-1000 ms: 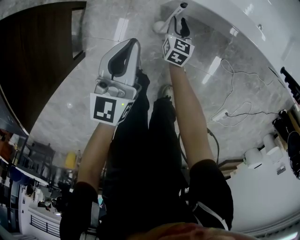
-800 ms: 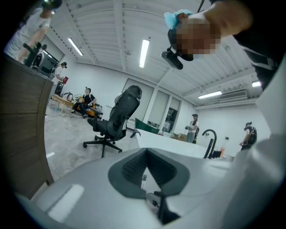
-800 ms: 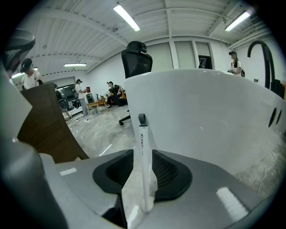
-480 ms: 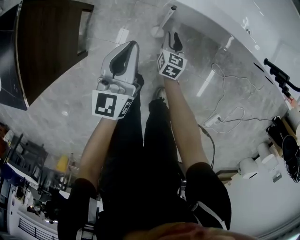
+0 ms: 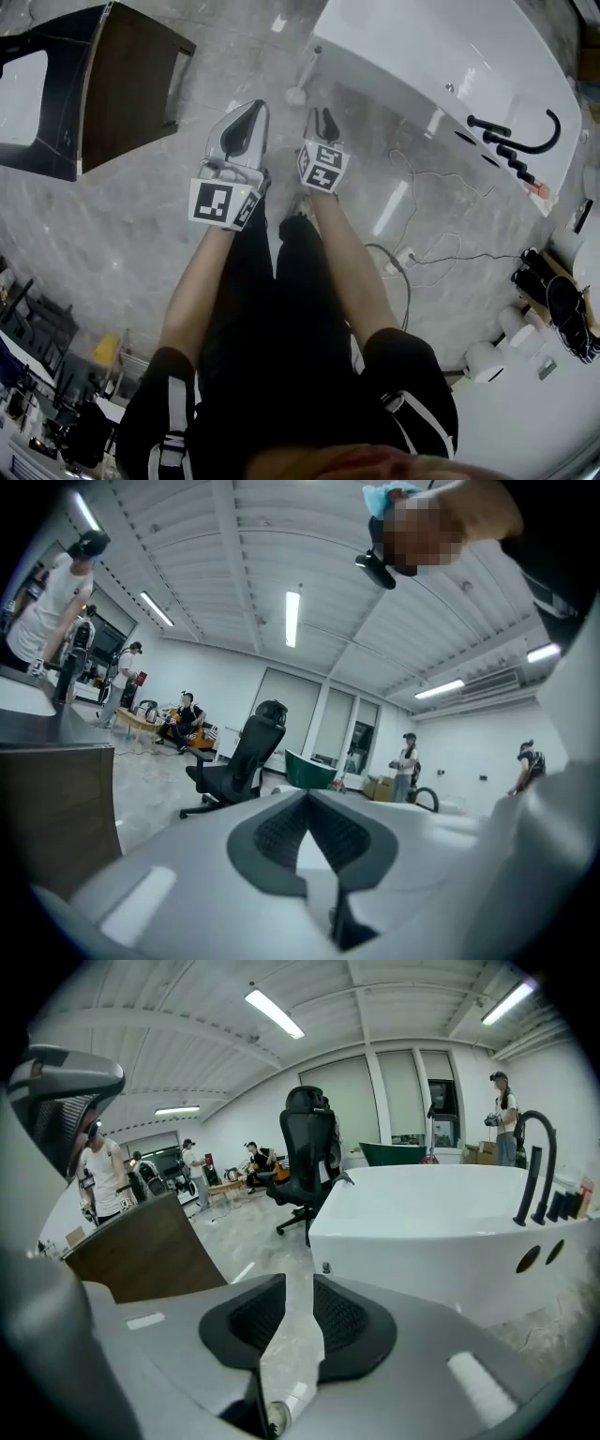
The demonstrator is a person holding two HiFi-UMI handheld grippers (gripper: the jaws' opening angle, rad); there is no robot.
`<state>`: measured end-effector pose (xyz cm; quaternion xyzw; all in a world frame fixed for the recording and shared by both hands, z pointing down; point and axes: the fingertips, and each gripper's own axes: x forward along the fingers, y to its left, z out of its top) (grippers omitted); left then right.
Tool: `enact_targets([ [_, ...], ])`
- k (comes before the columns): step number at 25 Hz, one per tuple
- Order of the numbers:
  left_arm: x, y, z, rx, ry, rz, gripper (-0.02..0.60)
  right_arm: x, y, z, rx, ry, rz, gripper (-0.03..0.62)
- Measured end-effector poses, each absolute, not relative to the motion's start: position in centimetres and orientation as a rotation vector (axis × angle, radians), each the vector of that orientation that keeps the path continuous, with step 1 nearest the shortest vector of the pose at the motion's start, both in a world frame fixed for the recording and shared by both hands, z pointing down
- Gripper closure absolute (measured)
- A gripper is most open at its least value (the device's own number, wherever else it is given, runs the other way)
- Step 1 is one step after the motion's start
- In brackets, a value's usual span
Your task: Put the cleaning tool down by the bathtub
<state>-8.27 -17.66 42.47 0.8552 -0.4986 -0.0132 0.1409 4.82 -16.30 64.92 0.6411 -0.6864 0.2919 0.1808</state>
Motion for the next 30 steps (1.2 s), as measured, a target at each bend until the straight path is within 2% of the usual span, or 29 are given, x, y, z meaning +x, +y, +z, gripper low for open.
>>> enact_targets([
  [7, -6.3, -14.4, 37.2, 2.471, -1.485, -0.086, 0.574, 6.5, -13.6, 56.7, 1.842, -1.997, 0.796, 0.542],
  [11, -4.5, -11.2, 35.1, 2.463, -1.509, -0.105, 0.574, 7.9, -11.0, 53.0, 1.831, -2.025, 0.8, 0.594],
  [30, -2.1, 0.7, 25.1, 2.399, -1.656, -0.116, 0.574, 11.4, 0.3, 34.4, 1.755, -2.295, 0.598, 0.594],
])
